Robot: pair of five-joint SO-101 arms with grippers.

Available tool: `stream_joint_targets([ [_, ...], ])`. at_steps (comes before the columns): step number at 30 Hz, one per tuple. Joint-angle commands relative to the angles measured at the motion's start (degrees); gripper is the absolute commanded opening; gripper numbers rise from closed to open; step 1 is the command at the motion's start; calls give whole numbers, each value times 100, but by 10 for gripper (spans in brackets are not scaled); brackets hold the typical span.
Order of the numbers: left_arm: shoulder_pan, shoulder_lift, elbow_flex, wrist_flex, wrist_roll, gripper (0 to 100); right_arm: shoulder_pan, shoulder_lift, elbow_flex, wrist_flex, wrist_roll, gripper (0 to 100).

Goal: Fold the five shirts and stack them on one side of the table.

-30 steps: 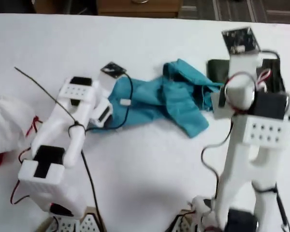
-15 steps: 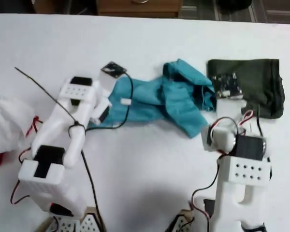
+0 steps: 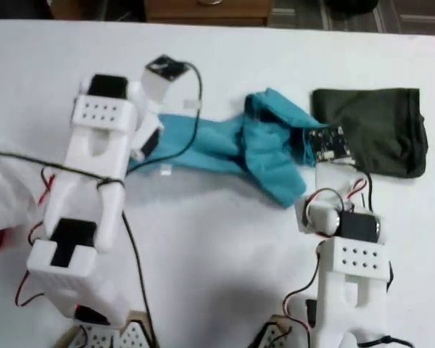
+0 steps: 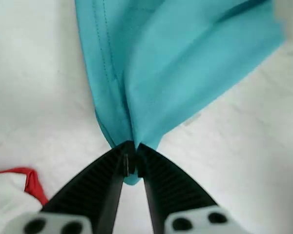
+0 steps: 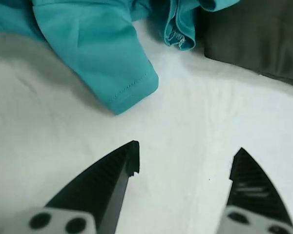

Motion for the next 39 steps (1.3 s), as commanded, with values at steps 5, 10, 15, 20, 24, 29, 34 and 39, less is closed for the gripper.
stream_joint_targets([
  [5, -255, -844, -180, 431, -26, 26, -716, -136, 0, -338, -9, 293],
  [10, -668, -1881, 1077, 396, -255, 26, -1587, 101, 9, -470, -18, 294],
  [15, -1108, -2558, 2325, -422, -448, 26, -2141, 1305, -9, -804, -18, 365],
  [20, -1196, -2585, 3354, -1521, -422, 26, -2492, 2501, -35, -1455, -9, 406],
  [24, -1178, -2585, 3855, -2418, -396, 26, -2747, 3116, -35, -1763, -9, 406],
  [29, -1187, -2585, 4048, -2813, -396, 26, -2738, 3662, -246, -2088, -9, 406],
  [34, -1196, -2585, 4031, -2804, -396, 26, -2738, 4347, -914, -1868, 0, 392],
  [39, -1196, -2585, 4031, -2796, -396, 26, -2730, 5007, -1600, -1648, 0, 94],
])
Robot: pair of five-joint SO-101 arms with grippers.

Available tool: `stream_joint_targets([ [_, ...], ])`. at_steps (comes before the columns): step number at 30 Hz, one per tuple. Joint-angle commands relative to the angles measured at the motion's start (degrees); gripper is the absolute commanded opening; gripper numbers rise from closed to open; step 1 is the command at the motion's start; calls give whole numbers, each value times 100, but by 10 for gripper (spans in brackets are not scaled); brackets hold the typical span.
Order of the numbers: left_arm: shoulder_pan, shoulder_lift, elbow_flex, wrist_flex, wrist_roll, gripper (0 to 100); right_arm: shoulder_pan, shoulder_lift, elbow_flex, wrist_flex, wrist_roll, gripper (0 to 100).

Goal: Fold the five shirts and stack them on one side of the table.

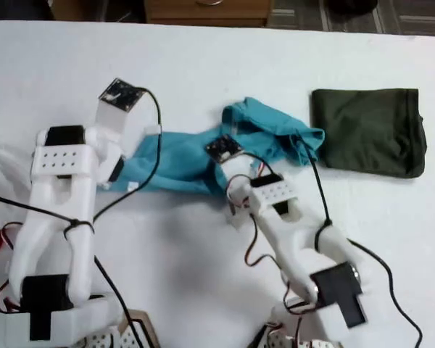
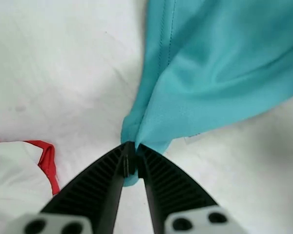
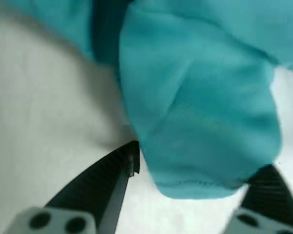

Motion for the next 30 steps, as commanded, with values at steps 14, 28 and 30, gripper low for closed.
stream_joint_targets([
  [14, -35, -316, -347, 510, 44, 26, 1015, -2325, -563, 1297, 44, 18],
  [28, 18, -255, -1868, 2760, -193, 63, 1736, -5675, -457, 2738, 53, 18],
  [30, 97, -255, -1420, 2585, -527, 123, 1727, -5675, -229, 2554, 53, 18],
])
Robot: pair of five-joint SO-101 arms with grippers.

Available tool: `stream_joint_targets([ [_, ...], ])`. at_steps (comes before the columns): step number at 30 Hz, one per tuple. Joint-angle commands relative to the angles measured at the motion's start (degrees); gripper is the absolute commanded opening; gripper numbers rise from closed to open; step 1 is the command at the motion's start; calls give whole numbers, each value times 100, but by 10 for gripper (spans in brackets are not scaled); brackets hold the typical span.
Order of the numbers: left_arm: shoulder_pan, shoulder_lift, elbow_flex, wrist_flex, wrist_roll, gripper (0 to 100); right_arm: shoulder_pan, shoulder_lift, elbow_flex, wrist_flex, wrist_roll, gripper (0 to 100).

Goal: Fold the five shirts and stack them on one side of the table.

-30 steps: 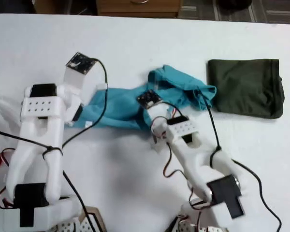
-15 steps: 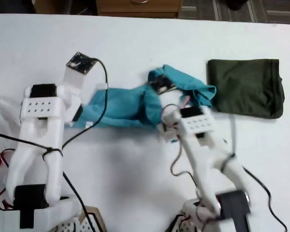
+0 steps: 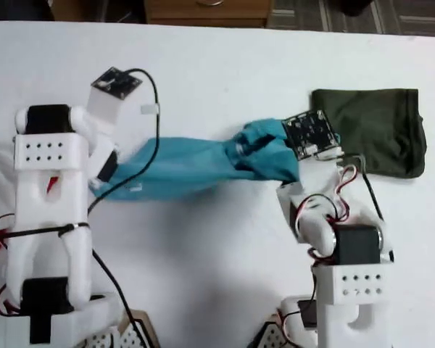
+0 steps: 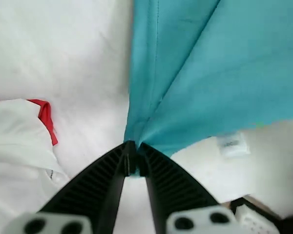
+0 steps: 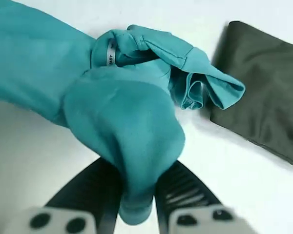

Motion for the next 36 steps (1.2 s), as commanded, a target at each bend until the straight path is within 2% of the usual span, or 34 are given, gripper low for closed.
stream_joint_targets([
  [1, 114, -176, 558, -237, -466, 157, 110, -163, 255, -268, 53, 18],
  [4, 70, -185, 1138, -686, -747, 234, 145, -163, 747, -629, 53, 18],
  [9, 62, -193, 1305, -818, -862, 241, 145, -163, 1336, -1086, 53, 18],
  [14, 923, -193, 1833, -765, -985, 241, 145, -163, 1749, -1516, 53, 18],
  [17, 1477, -211, 2387, -1169, -958, 241, 154, -163, 1969, -1684, 185, 18],
  [21, 1820, -229, 3055, -1837, -985, 242, 330, -163, 1996, -1675, 404, 18],
  [28, 1881, -193, 3662, -2927, -932, 245, 945, -163, 1987, -1640, 422, 18],
  [36, 1890, -193, 3785, -3024, -607, 245, 919, -163, 1987, -1640, 422, 18],
])
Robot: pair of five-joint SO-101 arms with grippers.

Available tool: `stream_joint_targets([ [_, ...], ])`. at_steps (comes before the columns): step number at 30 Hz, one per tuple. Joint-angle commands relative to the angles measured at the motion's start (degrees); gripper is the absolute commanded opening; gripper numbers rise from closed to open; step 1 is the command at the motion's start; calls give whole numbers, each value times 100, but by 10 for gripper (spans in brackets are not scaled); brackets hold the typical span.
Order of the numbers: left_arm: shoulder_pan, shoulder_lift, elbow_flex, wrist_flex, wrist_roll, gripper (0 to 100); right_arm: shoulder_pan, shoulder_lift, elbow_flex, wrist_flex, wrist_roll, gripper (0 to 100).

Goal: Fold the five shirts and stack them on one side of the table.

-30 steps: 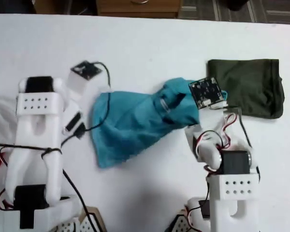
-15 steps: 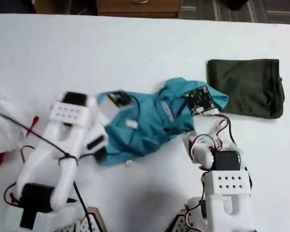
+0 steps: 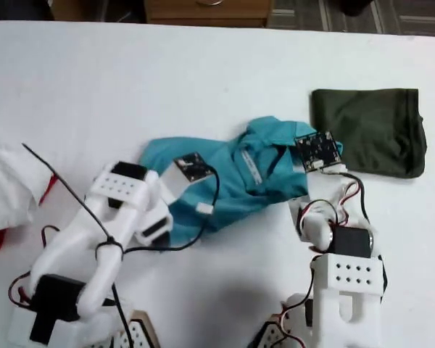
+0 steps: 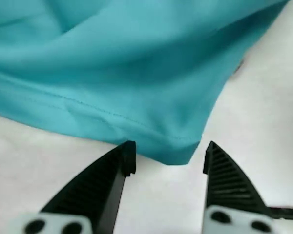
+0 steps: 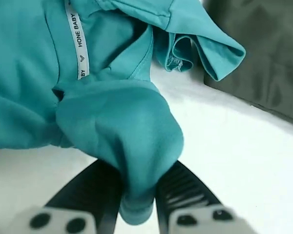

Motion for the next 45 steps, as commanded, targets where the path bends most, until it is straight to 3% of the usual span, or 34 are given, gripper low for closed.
stream_joint_targets([
  [1, 79, -185, -4, -62, 105, 245, 48, -136, -44, -92, 44, 18],
  [12, 308, -158, 22, -510, 352, 245, 48, -136, -35, -75, 44, 18],
  [21, 308, 1143, -48, -782, 369, 242, 48, -136, -35, -75, 44, 18],
  [27, 308, 1248, -286, -677, 378, 234, 48, -145, -35, -40, 35, 18],
  [29, 308, 1248, -286, -677, 378, 165, 40, -145, -26, 101, -9, 18],
  [31, 308, 1240, -286, -668, 378, 26, 40, -145, -18, 233, -9, 18],
  [33, 255, 1240, -251, -651, 387, 47, 48, -145, 62, 259, -9, 18],
  [39, -220, 818, -391, -132, 360, 26, 40, -145, 580, 75, -9, 18],
  [45, -967, -976, -936, 1108, 334, 26, 40, -154, 70, 708, -9, 19],
])
